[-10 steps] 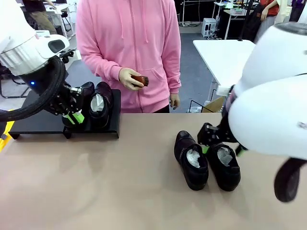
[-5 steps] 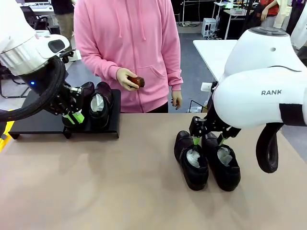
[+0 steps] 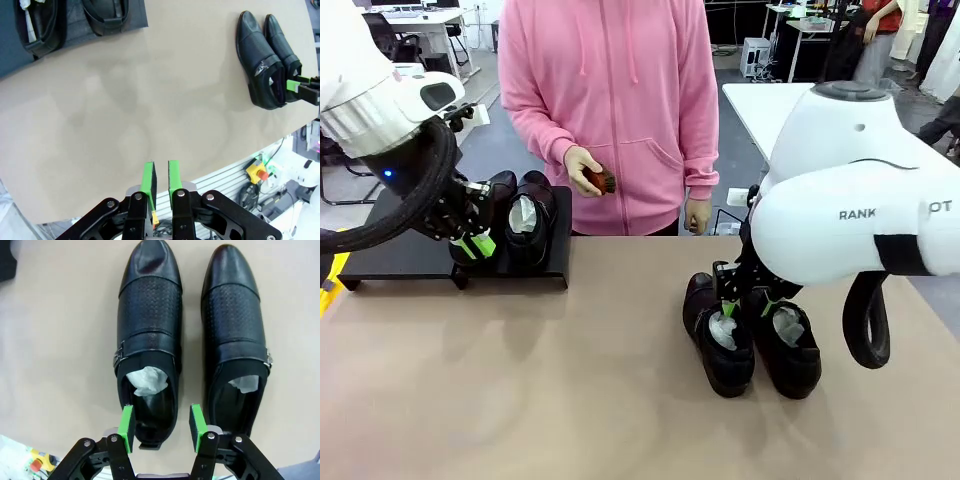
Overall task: Organize the shoes by placing them on the stand.
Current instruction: Pick up one Shoe and place it in the middle of the table.
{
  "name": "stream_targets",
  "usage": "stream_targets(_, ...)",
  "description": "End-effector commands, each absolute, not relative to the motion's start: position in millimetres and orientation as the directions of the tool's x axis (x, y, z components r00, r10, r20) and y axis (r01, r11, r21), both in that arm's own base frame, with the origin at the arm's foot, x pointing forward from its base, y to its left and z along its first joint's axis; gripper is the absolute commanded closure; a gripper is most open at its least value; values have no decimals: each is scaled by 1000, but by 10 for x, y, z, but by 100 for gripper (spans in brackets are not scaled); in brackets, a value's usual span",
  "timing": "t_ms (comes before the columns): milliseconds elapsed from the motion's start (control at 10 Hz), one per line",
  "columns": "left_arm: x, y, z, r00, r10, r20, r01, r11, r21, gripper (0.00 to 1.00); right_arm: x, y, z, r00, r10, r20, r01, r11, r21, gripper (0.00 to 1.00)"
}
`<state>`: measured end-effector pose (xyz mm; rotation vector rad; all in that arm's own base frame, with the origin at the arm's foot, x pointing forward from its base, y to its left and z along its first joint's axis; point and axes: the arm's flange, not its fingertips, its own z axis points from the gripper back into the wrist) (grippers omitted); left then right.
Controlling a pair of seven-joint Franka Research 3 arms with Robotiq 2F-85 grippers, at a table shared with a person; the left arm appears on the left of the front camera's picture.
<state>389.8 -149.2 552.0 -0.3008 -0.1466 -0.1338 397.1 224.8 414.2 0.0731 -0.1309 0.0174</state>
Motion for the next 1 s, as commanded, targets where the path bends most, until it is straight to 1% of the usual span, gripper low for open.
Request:
stream_targets(0,3894,-1486,5519,979,-109,175,158,941,-300,82,4015,2321,4089,988,-52,143,45,998,50,41)
stream_targets(100,3894,-1486,5519,979,-109,175,158,941,-300,82,3971,2248,4142,991,13,131,-22,997,72,41)
stream_targets(400,3894,-1486,5519,979,-109,175,158,941,-300,82,3971,2248,4142,991,13,131,-22,997,72,41)
stream_targets(500,3894,-1486,5519,979,-109,175,158,941,-300,82,3983,2261,4093,993,-1,122,-8,997,73,41)
stream_targets(700,3894,-1486,5519,979,-109,175,158,941,-300,82,4040,2264,3993,992,23,122,-32,997,66,41)
stream_targets(900,3894,-1486,5519,979,-109,175,158,941,-300,82,4089,2246,3944,991,18,132,-25,998,56,41)
